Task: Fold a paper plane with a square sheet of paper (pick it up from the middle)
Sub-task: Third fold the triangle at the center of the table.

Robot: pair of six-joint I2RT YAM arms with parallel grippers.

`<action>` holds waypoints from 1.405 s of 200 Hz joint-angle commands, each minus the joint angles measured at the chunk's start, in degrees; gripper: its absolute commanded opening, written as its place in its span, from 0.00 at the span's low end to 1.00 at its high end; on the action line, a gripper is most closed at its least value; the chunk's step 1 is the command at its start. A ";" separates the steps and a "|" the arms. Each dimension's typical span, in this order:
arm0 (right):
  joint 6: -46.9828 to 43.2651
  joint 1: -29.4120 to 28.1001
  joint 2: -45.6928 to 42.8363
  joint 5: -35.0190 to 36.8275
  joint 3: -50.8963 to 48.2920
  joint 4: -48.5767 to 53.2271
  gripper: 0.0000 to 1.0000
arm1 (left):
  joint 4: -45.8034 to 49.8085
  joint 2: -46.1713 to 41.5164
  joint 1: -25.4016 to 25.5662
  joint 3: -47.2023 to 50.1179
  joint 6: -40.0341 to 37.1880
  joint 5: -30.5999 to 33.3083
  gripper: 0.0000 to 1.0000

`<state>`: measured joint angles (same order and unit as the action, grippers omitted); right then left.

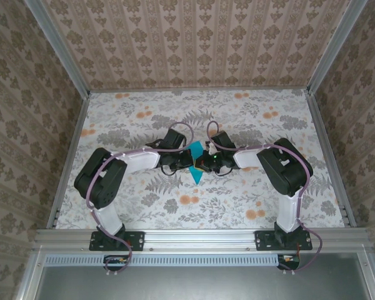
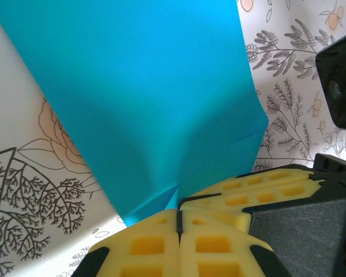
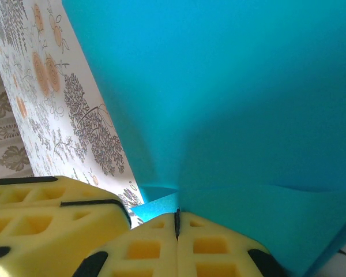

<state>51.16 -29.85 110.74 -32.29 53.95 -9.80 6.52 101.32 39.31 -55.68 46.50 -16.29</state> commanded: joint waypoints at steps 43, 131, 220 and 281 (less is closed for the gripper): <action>0.15 -0.04 0.44 2.75 0.15 4.72 0.04 | 3.32 1.31 0.59 -1.67 -1.59 0.74 0.00; 0.64 0.21 -3.35 -1.08 -0.30 1.77 0.04 | 4.11 4.58 0.91 -1.64 -2.93 2.31 0.00; -11.82 3.57 -7.35 -0.36 1.75 12.64 0.04 | 6.65 4.07 0.28 -1.03 -7.57 3.65 0.00; -13.89 3.03 -2.45 -1.19 5.65 15.00 0.04 | 7.16 5.29 0.29 -2.11 -7.59 3.17 0.00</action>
<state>39.11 -26.52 106.13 -32.36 57.65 2.74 9.28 104.33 39.77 -57.43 40.58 -14.98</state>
